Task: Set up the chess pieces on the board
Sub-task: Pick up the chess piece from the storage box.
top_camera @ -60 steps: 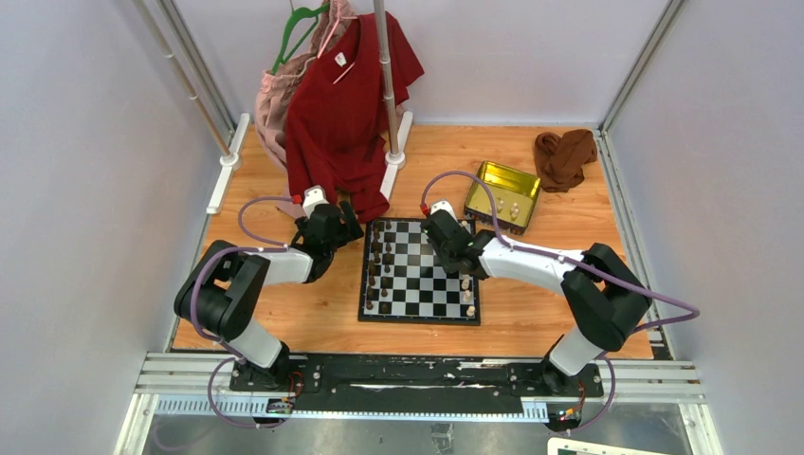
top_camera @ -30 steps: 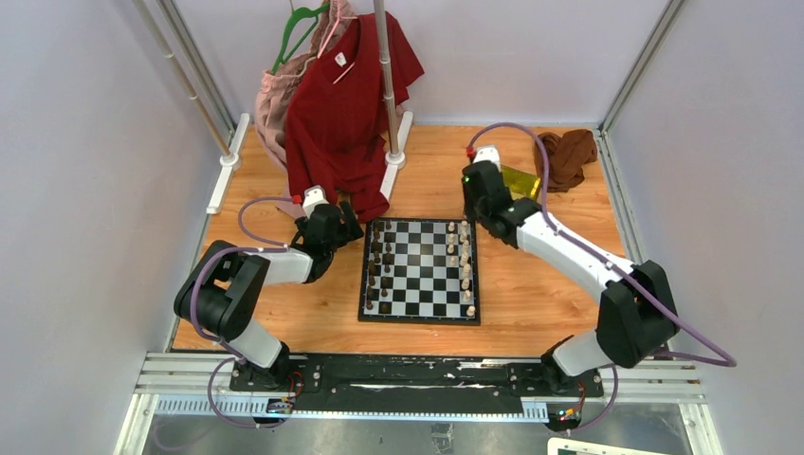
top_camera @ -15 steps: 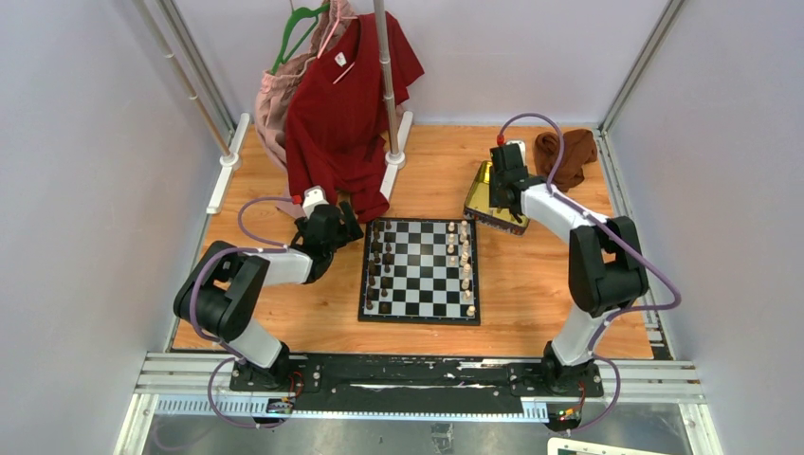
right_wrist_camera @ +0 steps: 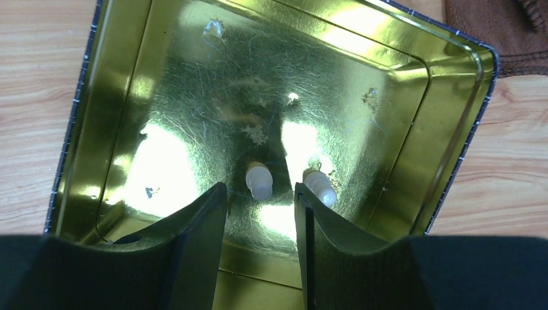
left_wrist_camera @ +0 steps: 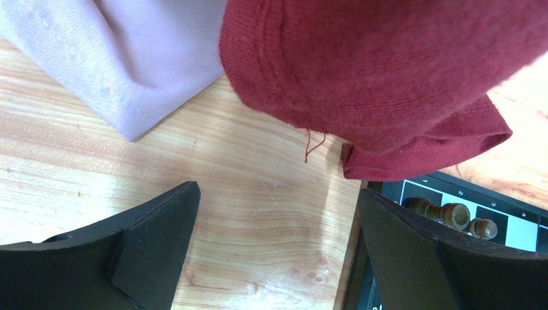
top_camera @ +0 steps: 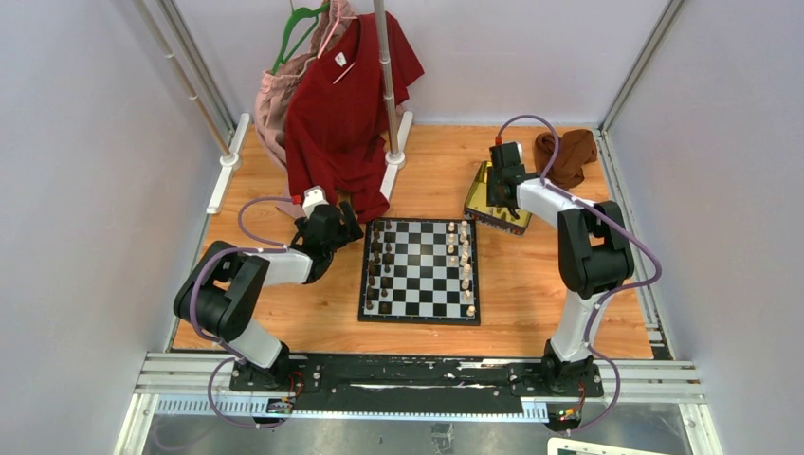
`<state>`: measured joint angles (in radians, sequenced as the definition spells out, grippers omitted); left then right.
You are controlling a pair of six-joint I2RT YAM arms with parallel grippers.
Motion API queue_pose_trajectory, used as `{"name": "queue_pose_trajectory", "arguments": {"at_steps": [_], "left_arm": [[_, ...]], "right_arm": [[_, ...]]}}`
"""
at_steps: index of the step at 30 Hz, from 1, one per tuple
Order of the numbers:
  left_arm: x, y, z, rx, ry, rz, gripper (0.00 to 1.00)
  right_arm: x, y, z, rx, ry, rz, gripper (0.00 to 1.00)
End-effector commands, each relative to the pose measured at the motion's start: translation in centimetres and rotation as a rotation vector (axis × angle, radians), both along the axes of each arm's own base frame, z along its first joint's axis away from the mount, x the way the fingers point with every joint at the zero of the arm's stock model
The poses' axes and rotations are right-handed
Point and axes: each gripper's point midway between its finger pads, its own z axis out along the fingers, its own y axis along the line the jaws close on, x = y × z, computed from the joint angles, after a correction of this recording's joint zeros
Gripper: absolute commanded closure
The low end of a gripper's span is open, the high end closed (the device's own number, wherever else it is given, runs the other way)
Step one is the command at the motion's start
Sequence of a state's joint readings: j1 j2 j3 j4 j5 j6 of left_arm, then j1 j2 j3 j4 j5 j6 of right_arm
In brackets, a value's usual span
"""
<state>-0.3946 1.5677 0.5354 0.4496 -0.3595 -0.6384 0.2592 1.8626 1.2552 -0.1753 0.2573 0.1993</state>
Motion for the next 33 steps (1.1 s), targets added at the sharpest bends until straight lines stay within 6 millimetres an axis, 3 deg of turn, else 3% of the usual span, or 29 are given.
{"name": "queue_pose_trajectory", "arguments": {"at_steps": [1, 7, 19, 24, 33], "left_arm": [[-1.3, 0.9, -1.5, 0.025, 0.055, 0.006, 0.00], [-1.3, 0.9, -1.5, 0.027, 0.055, 0.006, 0.00], [-1.3, 0.9, -1.5, 0.026, 0.055, 0.003, 0.00], [-1.4, 0.9, -1.5, 0.025, 0.056, 0.003, 0.00], [-1.6, 0.9, -1.6, 0.023, 0.056, 0.003, 0.00]], "right_arm": [[1.2, -0.3, 0.2, 0.029, -0.017, -0.024, 0.54], [1.4, -0.4, -0.2, 0.032, -0.010, -0.025, 0.58], [1.1, -0.2, -1.2, 0.059, 0.014, -0.022, 0.81], [1.2, -0.2, -0.2, 0.064, -0.006, -0.017, 1.00], [1.4, 0.4, 3.7, 0.122, -0.126, -0.002, 1.00]]}}
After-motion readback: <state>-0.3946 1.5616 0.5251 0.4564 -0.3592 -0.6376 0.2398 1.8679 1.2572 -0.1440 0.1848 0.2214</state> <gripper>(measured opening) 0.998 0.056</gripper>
